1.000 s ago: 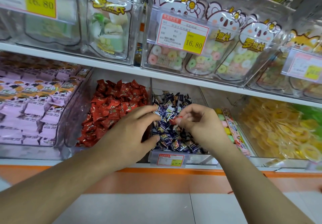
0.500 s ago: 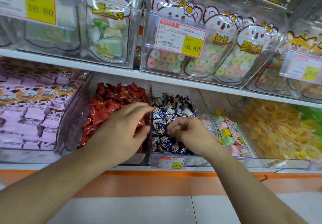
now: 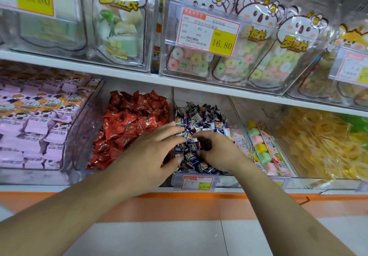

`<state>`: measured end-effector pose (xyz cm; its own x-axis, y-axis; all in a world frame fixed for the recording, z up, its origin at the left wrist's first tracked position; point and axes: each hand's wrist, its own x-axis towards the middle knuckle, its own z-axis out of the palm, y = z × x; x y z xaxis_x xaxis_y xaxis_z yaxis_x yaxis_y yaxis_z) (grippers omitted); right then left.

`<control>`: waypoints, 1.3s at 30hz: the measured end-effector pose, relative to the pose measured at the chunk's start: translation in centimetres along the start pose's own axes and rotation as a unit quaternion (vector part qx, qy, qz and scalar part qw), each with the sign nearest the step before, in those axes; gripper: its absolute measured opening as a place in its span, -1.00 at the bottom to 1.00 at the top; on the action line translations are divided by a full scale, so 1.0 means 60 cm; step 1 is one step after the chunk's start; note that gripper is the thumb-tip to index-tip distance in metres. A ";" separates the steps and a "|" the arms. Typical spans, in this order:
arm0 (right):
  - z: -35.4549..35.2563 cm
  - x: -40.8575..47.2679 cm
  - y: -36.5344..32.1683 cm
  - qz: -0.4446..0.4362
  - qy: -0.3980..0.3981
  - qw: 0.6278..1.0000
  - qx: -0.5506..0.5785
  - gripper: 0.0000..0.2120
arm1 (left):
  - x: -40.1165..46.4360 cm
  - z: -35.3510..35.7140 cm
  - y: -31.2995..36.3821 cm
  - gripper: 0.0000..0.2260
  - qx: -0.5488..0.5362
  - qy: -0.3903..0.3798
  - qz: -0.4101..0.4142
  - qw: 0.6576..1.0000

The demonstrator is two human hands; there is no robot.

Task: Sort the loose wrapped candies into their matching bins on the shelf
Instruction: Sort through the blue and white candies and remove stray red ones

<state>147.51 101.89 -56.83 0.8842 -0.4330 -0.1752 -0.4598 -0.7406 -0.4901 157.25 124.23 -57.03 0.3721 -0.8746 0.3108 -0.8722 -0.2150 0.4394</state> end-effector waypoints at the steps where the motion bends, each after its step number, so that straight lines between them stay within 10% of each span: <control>1: 0.001 0.001 0.001 0.002 -0.002 1.000 0.001 -0.47 | 0.000 0.000 0.001 -0.57 -0.001 0.002 -0.002 1.000; 23: 0.014 0.001 0.008 -0.032 -0.043 0.999 -0.007 -0.62 | -0.001 0.005 0.006 -0.66 -0.010 -0.002 -0.014 1.000; 39: -0.022 -0.019 0.013 0.000 0.170 0.975 0.140 -0.75 | -0.002 0.004 0.004 -0.67 -0.013 -0.002 -0.007 1.000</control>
<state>146.06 101.14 -55.91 0.7838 -0.6137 0.0950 -0.3770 -0.5918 -0.7125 156.91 124.17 -57.16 0.3832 -0.8733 0.3008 -0.8583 -0.2164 0.4652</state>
